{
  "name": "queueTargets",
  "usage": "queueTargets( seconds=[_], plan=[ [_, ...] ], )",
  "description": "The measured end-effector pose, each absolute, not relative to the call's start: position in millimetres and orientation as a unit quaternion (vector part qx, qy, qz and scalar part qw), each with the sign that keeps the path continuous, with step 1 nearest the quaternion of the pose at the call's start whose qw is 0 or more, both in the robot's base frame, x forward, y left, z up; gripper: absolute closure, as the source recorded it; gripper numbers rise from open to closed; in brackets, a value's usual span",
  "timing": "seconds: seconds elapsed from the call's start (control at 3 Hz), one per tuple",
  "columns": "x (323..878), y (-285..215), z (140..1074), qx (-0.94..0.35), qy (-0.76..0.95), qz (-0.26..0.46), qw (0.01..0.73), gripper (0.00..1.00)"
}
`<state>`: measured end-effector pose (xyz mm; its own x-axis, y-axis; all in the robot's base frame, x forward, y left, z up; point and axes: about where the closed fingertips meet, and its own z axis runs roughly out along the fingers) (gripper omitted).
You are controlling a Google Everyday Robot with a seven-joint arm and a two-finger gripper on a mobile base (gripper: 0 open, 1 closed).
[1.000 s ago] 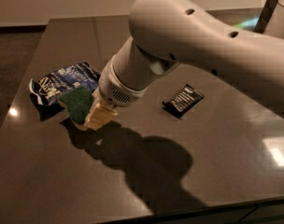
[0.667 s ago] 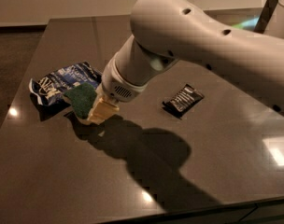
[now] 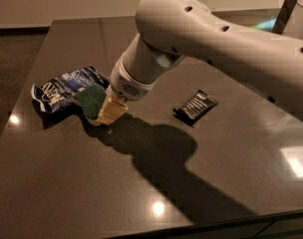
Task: Move sponge near blue chip bag
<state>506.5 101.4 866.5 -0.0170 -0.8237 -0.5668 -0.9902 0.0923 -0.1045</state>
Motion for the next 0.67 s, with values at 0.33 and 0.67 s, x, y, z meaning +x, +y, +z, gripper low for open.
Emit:
queueTargets(
  seconds=[0.33, 0.67],
  plan=[
    [514.6, 98.9, 863.7, -0.656, 0.696, 0.161, 0.243, 0.61],
    [513.6, 99.9, 863.8, -0.658, 0.695, 0.161, 0.242, 0.37]
  ],
)
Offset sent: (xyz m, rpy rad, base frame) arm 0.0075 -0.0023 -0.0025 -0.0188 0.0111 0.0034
